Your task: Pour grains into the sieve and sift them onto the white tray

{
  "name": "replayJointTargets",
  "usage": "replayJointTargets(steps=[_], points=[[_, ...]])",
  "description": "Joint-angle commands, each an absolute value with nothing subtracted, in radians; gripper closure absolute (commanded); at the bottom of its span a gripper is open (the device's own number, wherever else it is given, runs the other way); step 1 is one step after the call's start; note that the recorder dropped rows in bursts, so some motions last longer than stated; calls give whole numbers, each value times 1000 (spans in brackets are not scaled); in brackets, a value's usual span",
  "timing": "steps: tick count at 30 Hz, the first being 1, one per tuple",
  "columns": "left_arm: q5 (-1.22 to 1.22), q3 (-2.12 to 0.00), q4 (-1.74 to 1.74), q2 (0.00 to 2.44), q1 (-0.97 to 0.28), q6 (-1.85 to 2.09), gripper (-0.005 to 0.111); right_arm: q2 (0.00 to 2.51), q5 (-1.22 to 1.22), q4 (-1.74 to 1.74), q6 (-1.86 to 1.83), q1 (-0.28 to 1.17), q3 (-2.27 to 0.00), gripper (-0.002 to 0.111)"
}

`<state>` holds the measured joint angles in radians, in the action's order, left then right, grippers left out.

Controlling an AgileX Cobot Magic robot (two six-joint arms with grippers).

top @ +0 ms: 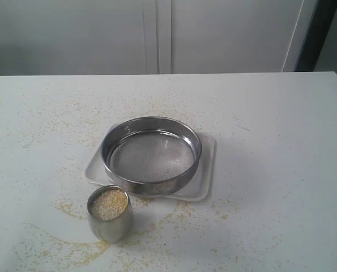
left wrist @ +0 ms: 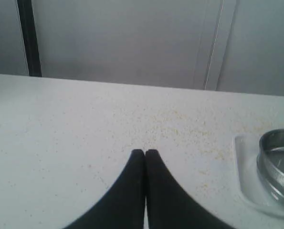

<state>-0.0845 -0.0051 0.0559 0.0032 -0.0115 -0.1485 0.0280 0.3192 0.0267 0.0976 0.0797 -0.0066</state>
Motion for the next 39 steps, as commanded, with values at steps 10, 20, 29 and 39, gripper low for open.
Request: replayJointTargets(steps=[10, 20, 29, 39], points=[[-417, 0, 48, 0, -9, -446, 107, 22, 312, 26, 103, 81, 0, 108], [-391, -177, -125, 80, -9, -502, 107, 22, 312, 26, 103, 81, 0, 108], [-508, -385, -508, 376, -9, -626, 107, 22, 312, 26, 103, 81, 0, 108], [-621, -408, -831, 589, -9, -857, 107, 22, 312, 26, 103, 81, 0, 108]])
